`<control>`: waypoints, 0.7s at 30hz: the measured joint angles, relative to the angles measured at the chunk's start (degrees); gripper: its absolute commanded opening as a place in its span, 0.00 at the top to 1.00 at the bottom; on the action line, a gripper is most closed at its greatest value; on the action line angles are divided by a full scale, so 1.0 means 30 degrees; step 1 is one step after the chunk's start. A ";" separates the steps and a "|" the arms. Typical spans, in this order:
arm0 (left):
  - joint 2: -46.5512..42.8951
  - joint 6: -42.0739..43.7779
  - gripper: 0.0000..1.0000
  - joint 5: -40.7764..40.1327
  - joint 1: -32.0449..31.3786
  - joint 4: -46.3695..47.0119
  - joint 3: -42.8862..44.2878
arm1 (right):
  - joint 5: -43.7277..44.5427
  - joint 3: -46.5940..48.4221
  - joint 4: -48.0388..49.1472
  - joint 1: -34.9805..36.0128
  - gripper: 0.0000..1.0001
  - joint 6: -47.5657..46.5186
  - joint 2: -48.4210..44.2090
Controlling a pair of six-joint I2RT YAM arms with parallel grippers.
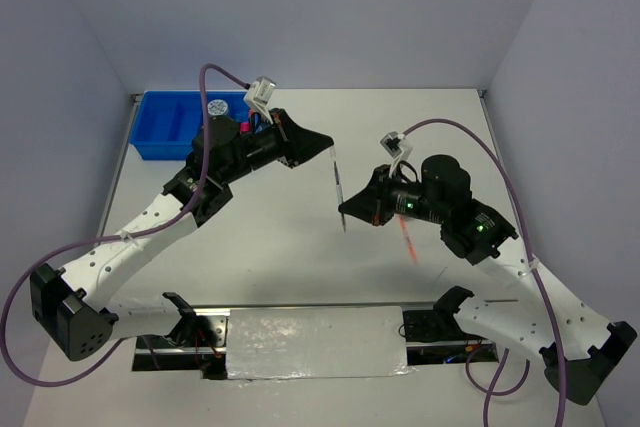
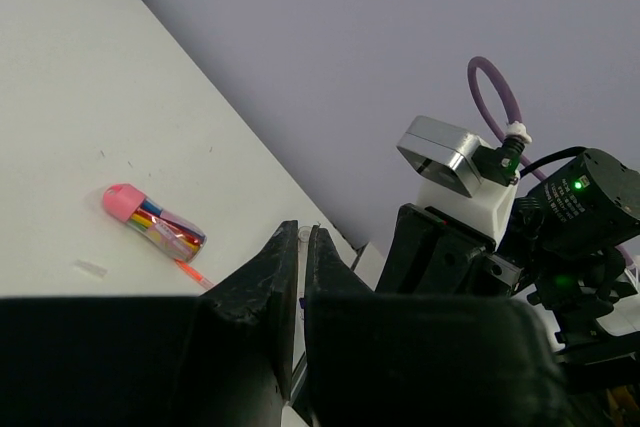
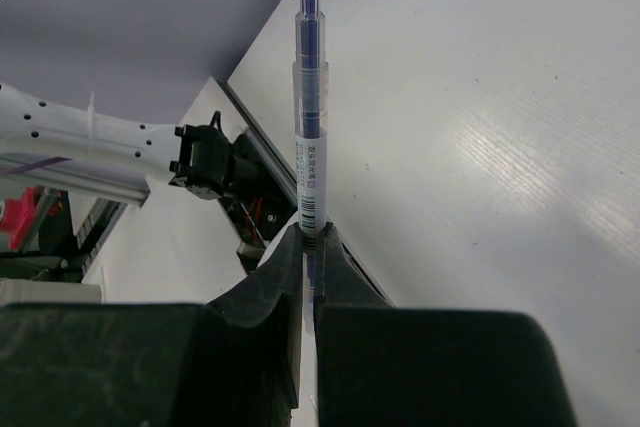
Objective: Sort the stationery into containers
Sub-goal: Close the pen cap on the pen.
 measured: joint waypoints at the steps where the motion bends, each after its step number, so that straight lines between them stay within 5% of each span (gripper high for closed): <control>1: 0.0000 0.0007 1.00 0.0000 0.0000 -0.0022 0.0029 | 0.0000 0.0022 0.0015 0.0000 1.00 0.0007 0.0000; 21: 0.0000 0.0007 1.00 -0.0007 0.0000 0.0080 0.0058 | 0.0029 0.0255 0.0022 0.0000 1.00 0.0007 0.0299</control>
